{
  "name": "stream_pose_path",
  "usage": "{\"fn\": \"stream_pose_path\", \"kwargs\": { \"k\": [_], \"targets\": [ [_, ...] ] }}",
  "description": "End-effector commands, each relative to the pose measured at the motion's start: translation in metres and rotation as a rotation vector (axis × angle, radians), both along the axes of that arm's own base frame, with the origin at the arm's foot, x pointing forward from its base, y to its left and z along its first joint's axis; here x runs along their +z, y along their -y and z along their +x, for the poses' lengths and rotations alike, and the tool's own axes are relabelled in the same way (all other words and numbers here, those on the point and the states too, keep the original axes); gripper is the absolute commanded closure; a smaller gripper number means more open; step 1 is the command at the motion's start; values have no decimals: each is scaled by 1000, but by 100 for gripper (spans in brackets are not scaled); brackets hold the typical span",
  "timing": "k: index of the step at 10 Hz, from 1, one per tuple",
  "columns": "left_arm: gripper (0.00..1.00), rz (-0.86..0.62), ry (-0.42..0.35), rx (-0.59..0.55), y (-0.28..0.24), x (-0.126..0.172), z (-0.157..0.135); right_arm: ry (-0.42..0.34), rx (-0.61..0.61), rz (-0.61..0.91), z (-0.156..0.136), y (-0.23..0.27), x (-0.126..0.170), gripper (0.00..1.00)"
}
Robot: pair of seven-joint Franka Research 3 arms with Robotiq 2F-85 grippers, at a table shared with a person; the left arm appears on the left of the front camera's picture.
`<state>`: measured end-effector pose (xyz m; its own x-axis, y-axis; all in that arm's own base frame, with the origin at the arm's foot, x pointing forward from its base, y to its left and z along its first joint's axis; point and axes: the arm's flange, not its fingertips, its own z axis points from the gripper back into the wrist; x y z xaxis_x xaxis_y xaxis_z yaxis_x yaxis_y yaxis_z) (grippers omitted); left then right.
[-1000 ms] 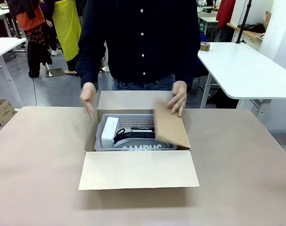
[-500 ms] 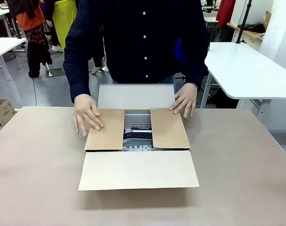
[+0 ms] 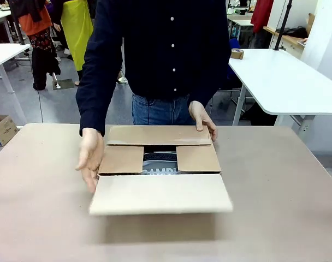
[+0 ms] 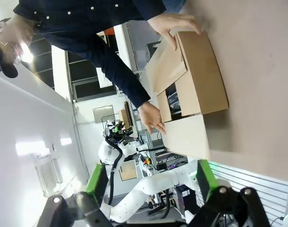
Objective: Pack the gift set into the box.
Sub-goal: Press and hold the closed box until the human finishes sealing it.
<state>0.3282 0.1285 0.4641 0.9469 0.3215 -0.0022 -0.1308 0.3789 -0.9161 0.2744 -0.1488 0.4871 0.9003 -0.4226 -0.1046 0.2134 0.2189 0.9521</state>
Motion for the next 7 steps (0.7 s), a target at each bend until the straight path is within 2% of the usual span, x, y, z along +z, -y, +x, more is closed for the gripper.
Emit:
{"fn": "stream_pose_path", "kwargs": {
  "k": [1, 7],
  "targets": [
    [0, 3, 0, -10, -1, 0, -4, 36, 1, 10, 2, 0, 0, 0],
    [0, 3, 0, -10, -1, 0, -4, 36, 1, 10, 2, 0, 0, 0]
  ]
}}
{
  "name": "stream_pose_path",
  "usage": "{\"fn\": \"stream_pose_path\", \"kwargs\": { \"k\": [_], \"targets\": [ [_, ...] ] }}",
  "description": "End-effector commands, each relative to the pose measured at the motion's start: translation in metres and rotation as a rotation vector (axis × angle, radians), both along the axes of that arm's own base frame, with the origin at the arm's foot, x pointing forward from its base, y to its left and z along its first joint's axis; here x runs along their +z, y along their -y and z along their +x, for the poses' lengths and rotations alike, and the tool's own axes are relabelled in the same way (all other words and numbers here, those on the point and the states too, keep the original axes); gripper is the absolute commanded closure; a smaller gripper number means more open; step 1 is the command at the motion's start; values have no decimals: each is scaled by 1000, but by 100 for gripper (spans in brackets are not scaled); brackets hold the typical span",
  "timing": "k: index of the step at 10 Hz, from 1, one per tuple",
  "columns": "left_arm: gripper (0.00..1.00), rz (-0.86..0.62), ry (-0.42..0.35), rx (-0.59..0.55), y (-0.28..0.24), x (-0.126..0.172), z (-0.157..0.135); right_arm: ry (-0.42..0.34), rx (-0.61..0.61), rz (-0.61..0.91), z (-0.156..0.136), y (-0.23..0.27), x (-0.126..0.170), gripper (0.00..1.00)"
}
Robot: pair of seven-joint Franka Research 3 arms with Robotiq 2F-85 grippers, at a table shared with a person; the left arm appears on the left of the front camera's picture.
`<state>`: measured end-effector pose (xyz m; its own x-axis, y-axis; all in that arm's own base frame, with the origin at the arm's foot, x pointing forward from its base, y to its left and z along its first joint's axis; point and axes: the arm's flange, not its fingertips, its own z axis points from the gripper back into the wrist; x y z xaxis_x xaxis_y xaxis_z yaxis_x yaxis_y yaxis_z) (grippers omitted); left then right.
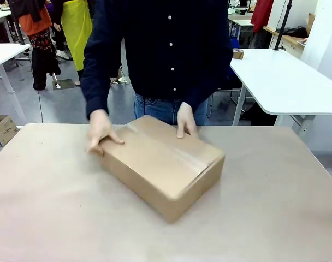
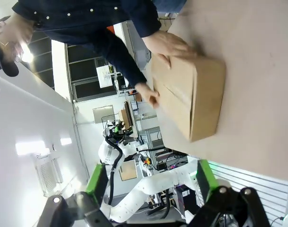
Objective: Pack the gift set into the box.
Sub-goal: Press and hold the closed box until the human finishes sealing it.
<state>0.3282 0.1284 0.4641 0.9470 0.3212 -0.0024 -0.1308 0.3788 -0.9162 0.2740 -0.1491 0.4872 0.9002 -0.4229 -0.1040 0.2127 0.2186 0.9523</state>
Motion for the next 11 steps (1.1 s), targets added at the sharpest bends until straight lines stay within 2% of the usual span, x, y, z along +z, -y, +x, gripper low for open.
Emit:
{"fn": "stream_pose_path", "kwargs": {
  "k": [1, 9, 10, 11],
  "targets": [
    [0, 3, 0, -10, -1, 0, -4, 36, 2, 9, 3, 0, 0, 0],
    [0, 3, 0, -10, -1, 0, -4, 36, 2, 9, 3, 0, 0, 0],
    [0, 0, 0, 0, 0, 0, 0, 0, 0, 0, 0, 0, 0, 0],
    [0, 43, 173, -203, 42, 6, 18, 108, 158, -127, 28, -46, 2, 0]
  ]
}}
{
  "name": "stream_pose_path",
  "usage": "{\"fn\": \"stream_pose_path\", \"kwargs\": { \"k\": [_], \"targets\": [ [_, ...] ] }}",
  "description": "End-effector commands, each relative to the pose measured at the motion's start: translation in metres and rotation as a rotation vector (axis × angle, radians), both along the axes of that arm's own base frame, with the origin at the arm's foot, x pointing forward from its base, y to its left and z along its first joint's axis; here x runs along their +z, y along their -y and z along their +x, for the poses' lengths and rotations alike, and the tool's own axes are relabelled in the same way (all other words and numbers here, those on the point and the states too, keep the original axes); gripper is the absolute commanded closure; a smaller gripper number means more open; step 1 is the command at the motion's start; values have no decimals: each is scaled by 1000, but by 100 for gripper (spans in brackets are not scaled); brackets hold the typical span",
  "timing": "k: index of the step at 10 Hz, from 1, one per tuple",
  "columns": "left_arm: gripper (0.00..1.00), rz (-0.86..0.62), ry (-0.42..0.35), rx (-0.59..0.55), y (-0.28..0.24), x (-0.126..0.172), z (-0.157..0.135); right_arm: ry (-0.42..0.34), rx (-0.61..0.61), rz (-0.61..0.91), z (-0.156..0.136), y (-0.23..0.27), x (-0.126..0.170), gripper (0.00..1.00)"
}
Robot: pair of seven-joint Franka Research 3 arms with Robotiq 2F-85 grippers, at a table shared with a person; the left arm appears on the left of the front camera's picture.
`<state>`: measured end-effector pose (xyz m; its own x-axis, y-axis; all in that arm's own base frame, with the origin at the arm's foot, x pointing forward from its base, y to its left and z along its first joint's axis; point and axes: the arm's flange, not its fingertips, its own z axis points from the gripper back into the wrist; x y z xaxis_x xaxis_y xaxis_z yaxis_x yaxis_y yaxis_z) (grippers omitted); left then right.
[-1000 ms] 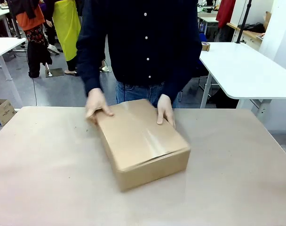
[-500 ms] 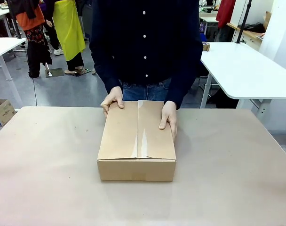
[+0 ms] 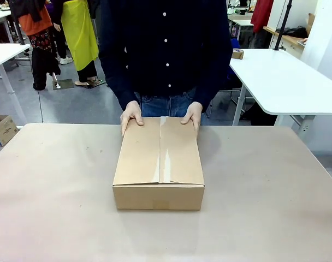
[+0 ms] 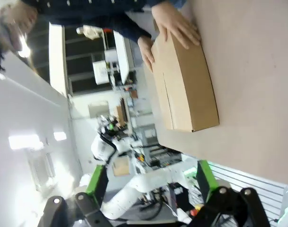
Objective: Pack the gift set into the box.
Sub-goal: Press and hold the closed box until the human finishes sealing it.
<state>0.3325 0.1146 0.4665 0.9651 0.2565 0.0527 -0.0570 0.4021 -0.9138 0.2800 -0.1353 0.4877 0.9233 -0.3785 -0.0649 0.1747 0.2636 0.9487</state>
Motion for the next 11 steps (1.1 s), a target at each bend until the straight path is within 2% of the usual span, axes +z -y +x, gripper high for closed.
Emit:
{"fn": "stream_pose_path", "kwargs": {
  "k": [1, 2, 3, 4, 5, 6, 7, 8, 9, 10, 11],
  "targets": [
    [0, 72, 352, -318, 77, 4, 25, 297, 321, -206, 49, -97, -2, 0],
    [0, 71, 554, -438, 113, -4, 32, 490, 502, -251, 69, -150, -18, 0],
    [0, 26, 642, -509, 140, -19, 38, 625, 592, -295, 76, -190, -36, 0],
    [0, 16, 700, -478, 153, -37, 41, 699, 663, -280, 72, -216, -56, 0],
    [0, 27, 542, -406, 126, -35, 44, 567, 587, -529, 59, -190, -52, 0],
    [0, 126, 488, -443, 161, -7, 32, 359, 530, -301, 63, -214, -22, 0],
    [0, 126, 488, -443, 161, -7, 32, 452, 629, -409, 66, -232, -37, 0],
    [0, 108, 547, -448, 161, -26, 39, 549, 686, -454, 81, -241, -30, 0],
    [0, 183, 833, -435, 189, -40, 64, 910, 866, -480, 116, -264, -38, 0],
    [0, 140, 1023, -455, 206, -52, 79, 1151, 897, -422, 137, -277, -48, 0],
    [0, 63, 1163, -479, 217, -63, 88, 1482, 925, -324, 152, -290, -59, 0]
  ]
}}
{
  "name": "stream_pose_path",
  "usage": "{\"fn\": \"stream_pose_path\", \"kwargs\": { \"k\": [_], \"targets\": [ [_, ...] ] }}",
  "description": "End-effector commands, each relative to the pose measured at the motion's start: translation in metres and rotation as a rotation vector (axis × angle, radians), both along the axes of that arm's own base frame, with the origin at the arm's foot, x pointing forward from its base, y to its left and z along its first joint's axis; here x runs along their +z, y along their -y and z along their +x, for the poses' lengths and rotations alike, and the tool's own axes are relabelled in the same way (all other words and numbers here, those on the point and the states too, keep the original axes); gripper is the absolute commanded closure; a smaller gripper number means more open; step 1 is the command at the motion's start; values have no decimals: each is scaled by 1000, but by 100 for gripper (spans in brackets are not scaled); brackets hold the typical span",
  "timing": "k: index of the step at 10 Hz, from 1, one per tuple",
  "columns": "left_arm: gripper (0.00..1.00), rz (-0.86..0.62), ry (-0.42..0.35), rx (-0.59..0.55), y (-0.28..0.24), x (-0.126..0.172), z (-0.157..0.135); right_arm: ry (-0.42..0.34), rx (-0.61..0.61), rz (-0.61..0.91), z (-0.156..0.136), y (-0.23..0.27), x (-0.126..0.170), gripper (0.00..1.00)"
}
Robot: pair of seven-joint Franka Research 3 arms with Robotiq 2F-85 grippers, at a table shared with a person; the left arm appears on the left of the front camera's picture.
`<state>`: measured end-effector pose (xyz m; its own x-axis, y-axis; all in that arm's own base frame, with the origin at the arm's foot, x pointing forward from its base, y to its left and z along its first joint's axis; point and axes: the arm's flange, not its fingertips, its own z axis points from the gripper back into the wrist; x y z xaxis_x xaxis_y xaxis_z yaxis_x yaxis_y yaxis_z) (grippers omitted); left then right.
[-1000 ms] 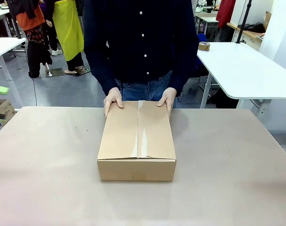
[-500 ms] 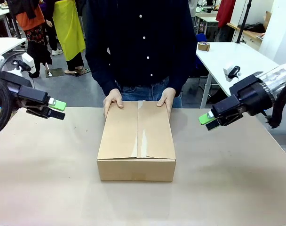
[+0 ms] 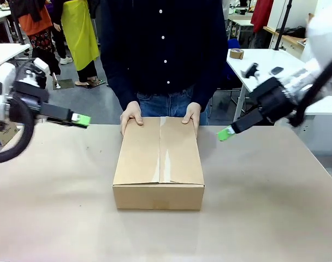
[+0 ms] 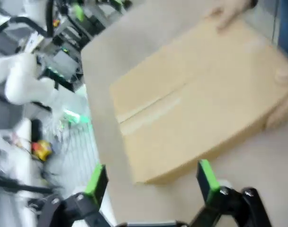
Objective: Pack the gift set into the box.
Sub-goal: Press and hold the closed box until the human finishes sealing it.
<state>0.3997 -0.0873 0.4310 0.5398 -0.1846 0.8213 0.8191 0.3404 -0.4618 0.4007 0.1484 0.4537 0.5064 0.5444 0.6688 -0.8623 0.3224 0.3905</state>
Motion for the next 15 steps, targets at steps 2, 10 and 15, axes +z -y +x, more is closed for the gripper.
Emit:
{"fn": "stream_pose_path", "kwargs": {
  "k": [2, 10, 15],
  "targets": [
    [0, -168, 370, -165, 32, -47, 36, 505, 498, 406, 48, -30, -53, 0],
    [0, 7, 490, -115, 75, -101, 51, 577, 418, 466, 86, -53, -102, 0],
    [0, 66, 544, -379, 99, -110, 47, 484, 331, 259, 86, -77, -154, 0]
  ]
}}
